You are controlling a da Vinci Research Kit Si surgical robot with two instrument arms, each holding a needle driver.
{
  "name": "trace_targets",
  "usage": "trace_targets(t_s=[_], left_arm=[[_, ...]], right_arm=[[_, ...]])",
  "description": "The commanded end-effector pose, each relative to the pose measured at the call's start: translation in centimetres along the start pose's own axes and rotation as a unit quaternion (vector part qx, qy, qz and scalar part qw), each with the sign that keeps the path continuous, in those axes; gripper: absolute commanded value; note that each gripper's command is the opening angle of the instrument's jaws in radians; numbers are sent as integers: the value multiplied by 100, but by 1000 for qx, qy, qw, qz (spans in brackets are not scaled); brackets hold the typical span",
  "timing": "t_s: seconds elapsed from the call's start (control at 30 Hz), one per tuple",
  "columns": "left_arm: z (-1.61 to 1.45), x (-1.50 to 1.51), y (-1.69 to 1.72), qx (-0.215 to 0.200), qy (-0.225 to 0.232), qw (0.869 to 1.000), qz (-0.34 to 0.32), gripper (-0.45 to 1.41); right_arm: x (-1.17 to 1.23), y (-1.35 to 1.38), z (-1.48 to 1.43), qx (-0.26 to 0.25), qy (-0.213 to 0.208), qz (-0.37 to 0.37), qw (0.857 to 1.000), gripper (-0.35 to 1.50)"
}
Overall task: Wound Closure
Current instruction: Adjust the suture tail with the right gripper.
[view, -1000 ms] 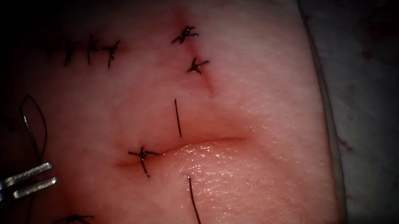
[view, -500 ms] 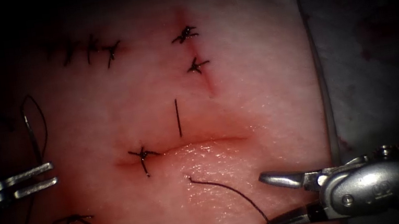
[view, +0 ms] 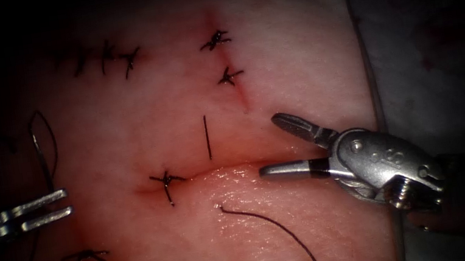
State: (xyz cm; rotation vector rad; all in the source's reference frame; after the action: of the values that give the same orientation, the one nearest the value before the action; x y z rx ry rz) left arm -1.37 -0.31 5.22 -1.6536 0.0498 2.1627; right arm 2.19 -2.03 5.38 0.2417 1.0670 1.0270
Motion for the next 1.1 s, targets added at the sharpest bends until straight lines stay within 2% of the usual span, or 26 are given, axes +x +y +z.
trace_targets(t_s=[0.03,0.17,0.2,0.4,0.63,0.97,1.0,1.03,1.07,1.1], left_arm=[[8,-7,-1,-2,-2,1000,1,-45],[8,-8,-1,-2,-1,1000,1,-45],[8,-8,-1,-3,-2,1000,1,-45],[8,-7,1,-4,-3,1000,1,-45],[8,-7,0,-4,-3,1000,1,-45],[10,-7,1,-5,-4,1000,1,-45],[10,-7,1,-5,-5,1000,1,-45],[11,-8,1,-5,-5,1000,2,-45],[11,-8,2,-6,-6,1000,2,-45],[11,-8,2,-6,-6,1000,2,-45]], right_arm=[[-5,2,35,6,6,39,999,126],[-11,5,53,11,-1,76,997,121],[-15,8,64,23,-5,115,993,116],[-22,24,86,29,-10,162,986,116],[-32,22,101,50,-16,172,984,116],[-42,19,115,52,-17,167,984,113],[-42,20,116,52,-21,167,984,98],[-42,22,116,51,-34,166,984,10],[-42,23,117,46,-45,157,985,-35],[-42,23,117,46,-45,157,985,-35]])
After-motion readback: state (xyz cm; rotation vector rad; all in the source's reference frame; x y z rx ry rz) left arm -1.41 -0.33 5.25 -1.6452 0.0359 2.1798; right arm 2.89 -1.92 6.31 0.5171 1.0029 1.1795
